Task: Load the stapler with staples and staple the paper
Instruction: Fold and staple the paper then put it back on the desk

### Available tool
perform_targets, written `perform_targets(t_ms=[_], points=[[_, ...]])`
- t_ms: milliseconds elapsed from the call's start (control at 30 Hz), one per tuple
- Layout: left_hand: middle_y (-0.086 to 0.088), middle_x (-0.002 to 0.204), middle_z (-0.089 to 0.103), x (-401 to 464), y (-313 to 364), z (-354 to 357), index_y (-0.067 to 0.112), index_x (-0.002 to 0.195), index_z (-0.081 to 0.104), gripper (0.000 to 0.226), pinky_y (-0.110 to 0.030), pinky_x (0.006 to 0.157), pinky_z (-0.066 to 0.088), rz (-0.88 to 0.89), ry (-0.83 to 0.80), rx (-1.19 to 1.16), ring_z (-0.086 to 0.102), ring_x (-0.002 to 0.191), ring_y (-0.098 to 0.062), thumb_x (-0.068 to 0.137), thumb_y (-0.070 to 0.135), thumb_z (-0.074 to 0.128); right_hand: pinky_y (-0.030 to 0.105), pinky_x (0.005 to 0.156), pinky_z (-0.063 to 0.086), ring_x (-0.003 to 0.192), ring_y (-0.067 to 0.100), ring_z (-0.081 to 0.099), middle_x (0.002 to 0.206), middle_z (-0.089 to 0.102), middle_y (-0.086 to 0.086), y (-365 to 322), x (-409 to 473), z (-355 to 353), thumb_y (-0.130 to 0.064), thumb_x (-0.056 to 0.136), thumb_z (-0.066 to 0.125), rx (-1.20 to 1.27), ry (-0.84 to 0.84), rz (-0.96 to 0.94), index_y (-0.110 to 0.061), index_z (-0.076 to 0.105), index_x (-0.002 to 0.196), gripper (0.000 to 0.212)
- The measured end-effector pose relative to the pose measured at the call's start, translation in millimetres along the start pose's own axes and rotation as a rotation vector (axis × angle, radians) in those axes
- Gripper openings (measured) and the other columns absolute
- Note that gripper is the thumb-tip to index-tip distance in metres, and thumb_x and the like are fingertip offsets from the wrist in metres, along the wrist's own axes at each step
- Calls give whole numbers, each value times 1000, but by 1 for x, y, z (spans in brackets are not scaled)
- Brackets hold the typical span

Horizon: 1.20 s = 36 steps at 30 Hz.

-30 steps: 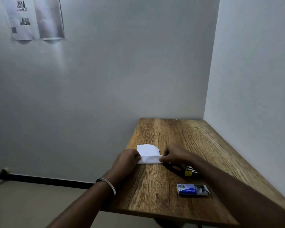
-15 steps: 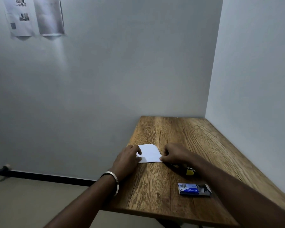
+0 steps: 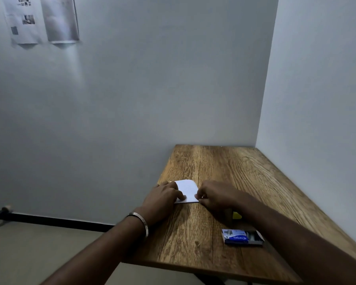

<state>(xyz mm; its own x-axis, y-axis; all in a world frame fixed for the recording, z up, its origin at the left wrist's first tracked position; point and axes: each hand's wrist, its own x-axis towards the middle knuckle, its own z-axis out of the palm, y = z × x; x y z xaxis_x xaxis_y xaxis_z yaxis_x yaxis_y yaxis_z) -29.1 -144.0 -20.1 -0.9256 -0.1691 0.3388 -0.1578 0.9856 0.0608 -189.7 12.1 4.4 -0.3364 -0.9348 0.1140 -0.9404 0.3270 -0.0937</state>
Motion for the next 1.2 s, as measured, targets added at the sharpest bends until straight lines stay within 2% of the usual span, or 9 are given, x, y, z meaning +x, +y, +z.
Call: perform_targets(t_ms=[100,233,333,400,500,733,867,1100,1200], points=[[4,126,53,1,1,1,39,125,62,34,-36,92,43,-122,-59,-87,47,117,-18,100,23,48,20,66,44,80,-1,59,113,72,-7,0,1,-3,-29,97,60,103,-106,46,-17,72,117,26],[-1,131,56,6,2,-6,48,118,65,34,-48,99,45,-301,-153,-217,49,122,-26,98,25,52,25,76,53,88,1,65,118,73,-9,1,0,0,-30,92,64,257,-81,185,-21,74,112,24],[-4,132,55,5,4,-7,45,119,63,27,-48,104,42,-427,-132,-254,48,127,-29,95,34,56,27,69,54,80,7,69,101,78,-6,0,-1,-3,-32,87,68,331,-50,267,-19,78,99,20],[-5,132,51,2,4,-6,37,122,58,32,-44,105,40,-536,-95,-251,45,128,-28,91,42,60,24,54,51,68,11,70,83,76,-5,-2,-1,-3,-28,84,70,360,-24,318,-19,79,92,15],[-5,131,50,-1,3,-8,32,120,59,41,-40,98,39,-651,-71,-254,43,126,-27,84,52,66,21,50,48,66,7,67,84,73,-8,-10,-2,-2,-24,82,72,327,20,357,-24,76,93,12],[-2,128,57,1,7,-11,35,116,68,38,-40,96,42,-683,-66,-266,47,123,-26,82,51,69,25,56,46,75,14,67,87,72,3,-18,-1,-5,-28,88,72,300,-4,473,-9,71,101,23],[2,128,60,-1,12,-9,35,116,70,33,-38,92,40,-687,-41,-296,49,122,-25,84,45,69,33,79,58,89,18,70,100,73,7,-24,0,-1,-19,89,71,338,30,481,-8,71,109,23],[4,126,57,-9,15,-5,37,119,61,38,-39,93,36,-709,41,-340,49,120,-22,83,46,66,34,83,58,85,12,63,95,66,1,-28,-6,4,-7,82,72,424,106,522,-11,68,104,23],[3,128,55,-11,16,-3,34,123,57,42,-41,96,35,-708,50,-334,47,122,-22,84,48,65,34,76,57,85,16,67,93,70,4,-32,-7,5,-10,81,73,346,146,525,-9,69,99,19]])
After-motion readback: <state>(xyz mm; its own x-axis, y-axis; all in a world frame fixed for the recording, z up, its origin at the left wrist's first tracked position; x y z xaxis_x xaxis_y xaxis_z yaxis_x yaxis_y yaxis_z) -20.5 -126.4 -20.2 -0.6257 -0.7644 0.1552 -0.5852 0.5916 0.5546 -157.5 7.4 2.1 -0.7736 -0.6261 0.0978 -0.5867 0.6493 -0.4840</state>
